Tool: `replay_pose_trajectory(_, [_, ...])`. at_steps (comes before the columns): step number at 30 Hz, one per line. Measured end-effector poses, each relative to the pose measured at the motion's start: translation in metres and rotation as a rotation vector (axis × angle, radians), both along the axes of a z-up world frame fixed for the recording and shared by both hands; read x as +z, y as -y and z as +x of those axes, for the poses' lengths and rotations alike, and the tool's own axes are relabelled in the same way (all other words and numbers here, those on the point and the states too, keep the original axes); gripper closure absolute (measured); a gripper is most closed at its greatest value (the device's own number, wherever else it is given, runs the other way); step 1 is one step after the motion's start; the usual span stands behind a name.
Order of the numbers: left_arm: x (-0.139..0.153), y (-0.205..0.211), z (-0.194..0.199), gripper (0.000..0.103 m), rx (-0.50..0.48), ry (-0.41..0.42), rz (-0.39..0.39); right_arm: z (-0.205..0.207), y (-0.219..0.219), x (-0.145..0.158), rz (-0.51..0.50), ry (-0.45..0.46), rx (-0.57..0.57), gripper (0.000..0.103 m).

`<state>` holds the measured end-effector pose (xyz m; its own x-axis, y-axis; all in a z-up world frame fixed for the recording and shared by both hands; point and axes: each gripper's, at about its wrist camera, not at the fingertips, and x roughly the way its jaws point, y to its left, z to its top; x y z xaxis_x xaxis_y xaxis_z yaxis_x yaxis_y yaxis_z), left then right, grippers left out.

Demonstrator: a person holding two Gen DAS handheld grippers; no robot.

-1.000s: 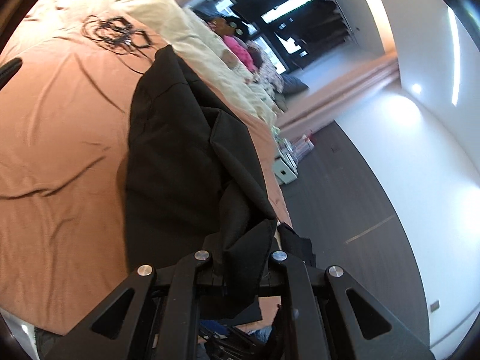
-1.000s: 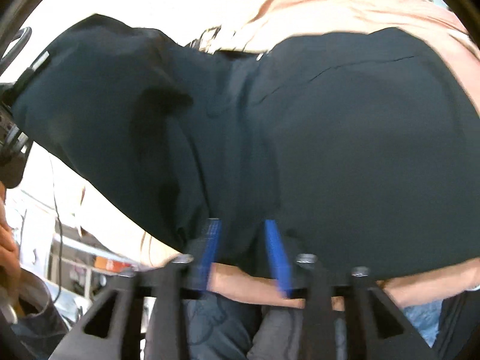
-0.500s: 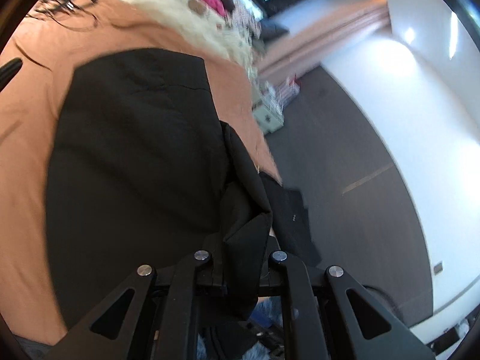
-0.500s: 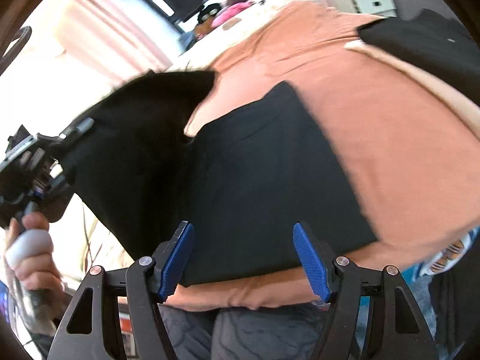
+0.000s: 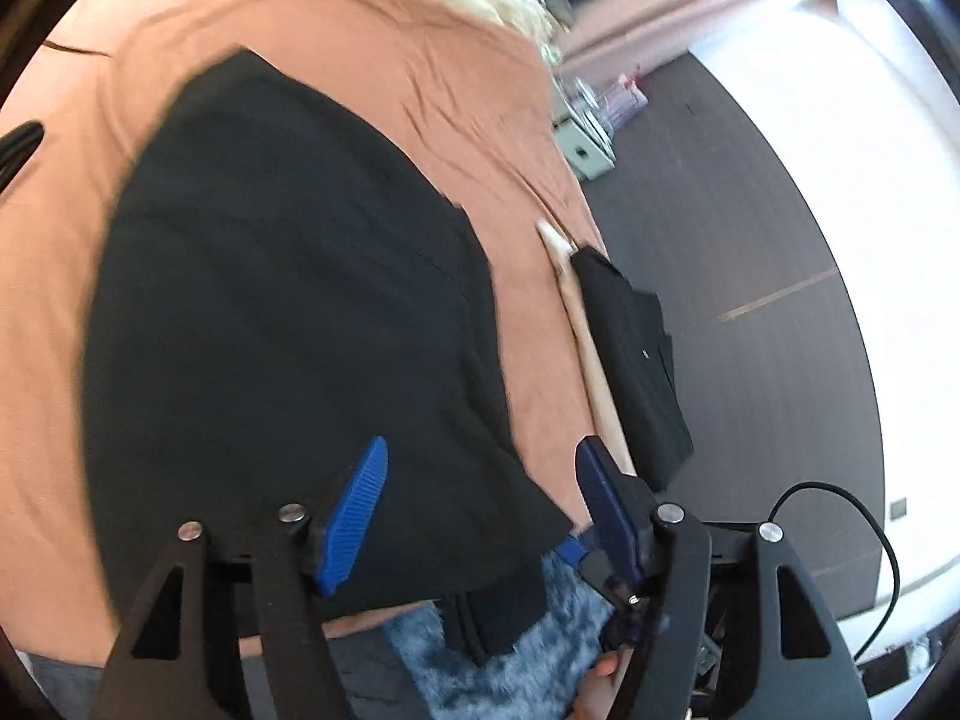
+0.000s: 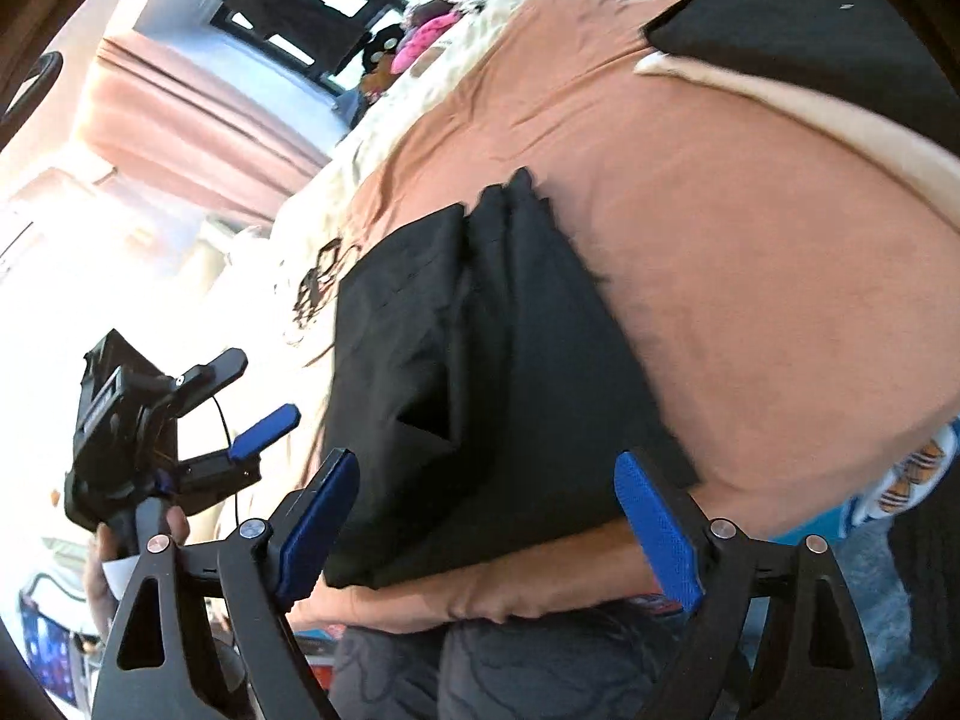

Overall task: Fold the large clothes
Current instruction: 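Open the left tool and release the folded jacket onto the bed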

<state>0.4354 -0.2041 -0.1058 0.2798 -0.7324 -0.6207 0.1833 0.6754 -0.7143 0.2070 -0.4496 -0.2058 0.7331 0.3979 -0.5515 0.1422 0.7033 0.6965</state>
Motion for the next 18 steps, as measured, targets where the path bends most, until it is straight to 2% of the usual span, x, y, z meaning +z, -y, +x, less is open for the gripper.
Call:
replay_pose_trajectory(5, [-0.006, -0.054, 0.003, 0.037, 0.111, 0.003, 0.077, 0.030, -0.019, -0.006, 0.014, -0.013, 0.045, 0.014])
replay_pose_trajectory(8, [-0.021, -0.078, -0.003, 0.037, 0.160, -0.009, 0.127, 0.044, -0.027, -0.014, 0.020, -0.037, 0.061, 0.014])
replay_pose_trajectory(10, [-0.036, -0.093, -0.007, 0.037, 0.188, -0.024, 0.161, 0.053, -0.033, -0.016, -0.015, -0.045, 0.051, 0.014])
replay_pose_trajectory(12, [-0.053, -0.107, -0.012, 0.037, 0.210, -0.055, 0.188, 0.059, -0.036, -0.016, -0.053, -0.059, 0.040, 0.028])
replay_pose_trajectory(13, [-0.059, -0.109, -0.014, 0.037, 0.214, -0.065, 0.197, 0.064, -0.038, -0.019, -0.054, -0.061, 0.044, 0.054])
replay_pose_trajectory(14, [-0.068, -0.112, -0.016, 0.037, 0.219, -0.082, 0.211, 0.068, -0.039, -0.021, -0.037, -0.064, 0.058, 0.074])
replay_pose_trajectory(18, [-0.094, -0.110, -0.017, 0.037, 0.214, -0.135, 0.230, 0.069, -0.040, -0.018, -0.041, -0.034, 0.080, 0.085])
